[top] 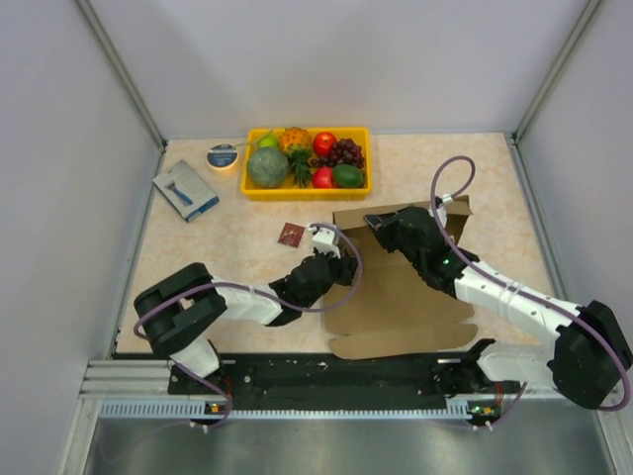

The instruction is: Fold the paper box

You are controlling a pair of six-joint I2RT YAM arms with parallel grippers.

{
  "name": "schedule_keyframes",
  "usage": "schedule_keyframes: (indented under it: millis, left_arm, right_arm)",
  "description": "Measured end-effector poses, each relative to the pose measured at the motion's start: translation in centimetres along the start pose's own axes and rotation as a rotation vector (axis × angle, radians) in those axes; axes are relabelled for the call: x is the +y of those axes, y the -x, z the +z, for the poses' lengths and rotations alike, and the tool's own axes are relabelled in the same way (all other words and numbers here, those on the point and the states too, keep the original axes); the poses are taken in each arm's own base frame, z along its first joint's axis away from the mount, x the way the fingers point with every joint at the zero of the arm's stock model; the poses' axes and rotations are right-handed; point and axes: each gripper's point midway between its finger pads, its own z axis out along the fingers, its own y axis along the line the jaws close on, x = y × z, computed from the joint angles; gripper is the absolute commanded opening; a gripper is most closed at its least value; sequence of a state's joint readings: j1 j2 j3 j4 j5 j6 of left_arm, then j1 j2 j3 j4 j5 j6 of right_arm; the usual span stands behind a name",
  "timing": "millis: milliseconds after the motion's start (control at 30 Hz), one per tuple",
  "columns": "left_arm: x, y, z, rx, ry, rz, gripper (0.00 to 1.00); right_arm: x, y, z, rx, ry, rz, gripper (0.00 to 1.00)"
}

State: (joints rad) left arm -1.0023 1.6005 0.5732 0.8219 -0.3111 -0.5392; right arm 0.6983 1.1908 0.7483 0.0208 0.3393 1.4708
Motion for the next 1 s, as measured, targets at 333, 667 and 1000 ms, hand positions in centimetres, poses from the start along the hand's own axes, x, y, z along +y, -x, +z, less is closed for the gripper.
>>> schedule_keyframes:
  millis: [333,667,1000]
  left_arm:
    - [2.9,-0.3,-0.3,0.008,0.109,0.092,0.45]
    - [8.0,0.9,-2.2,0.049,0.413,0.186,0.35]
    - [10.2,1.6,-3.6,0.053,0.561,0.197,0.7]
  right_arm:
    - [0.0,0.0,-0.2,0.0,0.0,0.007,0.07]
    - [0.1,0.1,-0.2,-0.001,0.003,0.008,0.07]
    - [0.2,0.1,-0.1,-0.002,0.006,0.009,0.07]
